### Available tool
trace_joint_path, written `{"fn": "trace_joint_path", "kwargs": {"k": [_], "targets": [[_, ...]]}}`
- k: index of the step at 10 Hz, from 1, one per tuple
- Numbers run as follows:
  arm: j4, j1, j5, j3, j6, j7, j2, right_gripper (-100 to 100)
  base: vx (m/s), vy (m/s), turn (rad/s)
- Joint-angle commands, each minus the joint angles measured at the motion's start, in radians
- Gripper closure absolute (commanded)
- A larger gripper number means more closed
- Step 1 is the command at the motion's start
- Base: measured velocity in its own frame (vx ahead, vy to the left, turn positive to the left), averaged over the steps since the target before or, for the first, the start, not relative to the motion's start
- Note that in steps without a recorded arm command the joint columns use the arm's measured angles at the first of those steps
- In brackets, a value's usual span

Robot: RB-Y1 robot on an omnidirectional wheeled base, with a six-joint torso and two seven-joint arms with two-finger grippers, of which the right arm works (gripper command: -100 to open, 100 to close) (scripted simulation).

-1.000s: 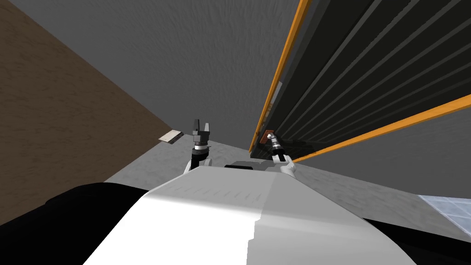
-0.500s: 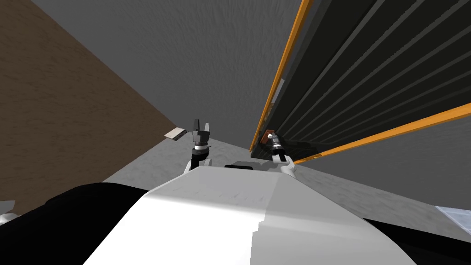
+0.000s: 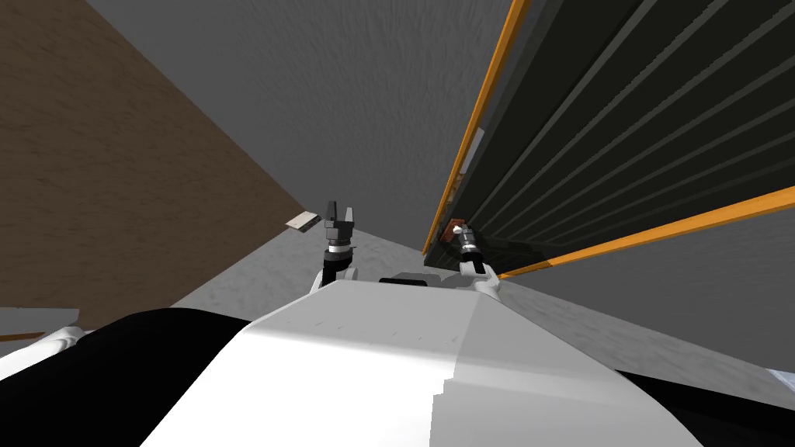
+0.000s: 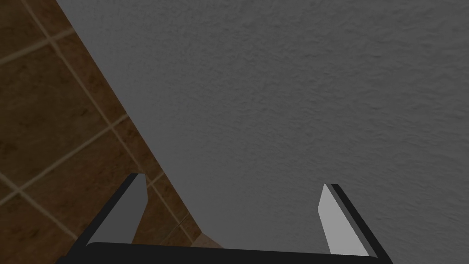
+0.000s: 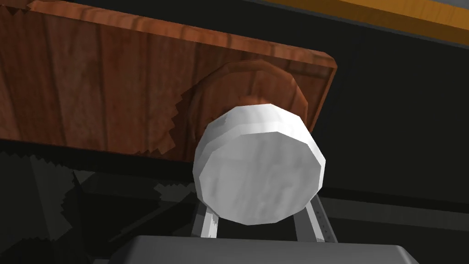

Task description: Pull the door open

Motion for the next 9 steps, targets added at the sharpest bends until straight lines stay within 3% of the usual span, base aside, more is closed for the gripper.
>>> {"fn": "trace_joint_path", "kwargs": {"k": [1, 2, 9], "targets": [[-0.004, -0.016, -0.036, 0.013, -0.013, -0.024, 0.002, 100, -0.051, -0.038, 0.072], [-0.006, -0.013, -0.073, 0.022, -0.01, -0.065, -0.003, 100, -0.059, -0.036, 0.119], [-0.012, -0.006, -0.249, 0.049, -0.001, -0.187, -0.018, 100, -0.058, -0.03, 0.09]]}}
